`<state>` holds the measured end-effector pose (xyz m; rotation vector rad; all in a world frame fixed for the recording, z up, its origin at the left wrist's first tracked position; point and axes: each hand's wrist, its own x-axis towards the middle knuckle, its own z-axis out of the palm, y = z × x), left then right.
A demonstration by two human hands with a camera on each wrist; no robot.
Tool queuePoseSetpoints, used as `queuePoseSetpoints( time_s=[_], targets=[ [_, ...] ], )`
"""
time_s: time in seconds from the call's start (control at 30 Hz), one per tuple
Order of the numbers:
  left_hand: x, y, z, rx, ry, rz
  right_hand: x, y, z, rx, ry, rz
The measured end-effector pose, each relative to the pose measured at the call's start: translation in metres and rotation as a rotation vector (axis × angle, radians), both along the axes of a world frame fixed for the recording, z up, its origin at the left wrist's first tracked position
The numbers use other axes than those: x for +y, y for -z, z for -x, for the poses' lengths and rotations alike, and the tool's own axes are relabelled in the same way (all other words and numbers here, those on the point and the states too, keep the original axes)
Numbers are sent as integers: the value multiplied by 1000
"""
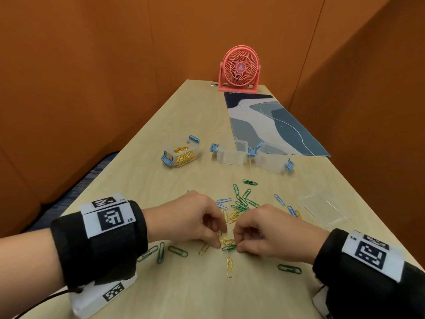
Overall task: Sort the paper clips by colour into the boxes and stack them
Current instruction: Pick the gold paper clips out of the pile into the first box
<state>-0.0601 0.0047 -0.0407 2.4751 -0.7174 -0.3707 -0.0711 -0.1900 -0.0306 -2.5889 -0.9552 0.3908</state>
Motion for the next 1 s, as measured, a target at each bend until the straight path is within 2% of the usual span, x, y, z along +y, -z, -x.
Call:
queuePoseSetpoints(
  time_s=[0.07, 0.17, 0.3, 0.37, 0.53, 0.63, 0.77, 1.0],
  targets=[
    [1, -1, -3, -21, -23, 5, -2, -1, 0, -60, 52, 11],
    [3, -4, -5, -88, -29, -9, -6, -1, -1, -192, 220, 3],
    [0, -4, -6, -88, 103, -141, -9, 0, -3, -284, 339, 133],
    [-1, -5, -8, -70, 141, -170, -10, -1, -3, -297, 366, 136],
    [10, -11, -11, -28, 126, -92, -7, -3, -3, -182, 216, -28],
    [25, -14, -11, 29, 89, -67, -5, -2, -3, -84, 161, -14],
    [20, -9, -12, 35, 114, -94, 2, -2, -5, -36, 157, 14],
    [7, -3, -12, -68, 121, -39, 10, -1, -9, -35, 219, 3]
  ],
)
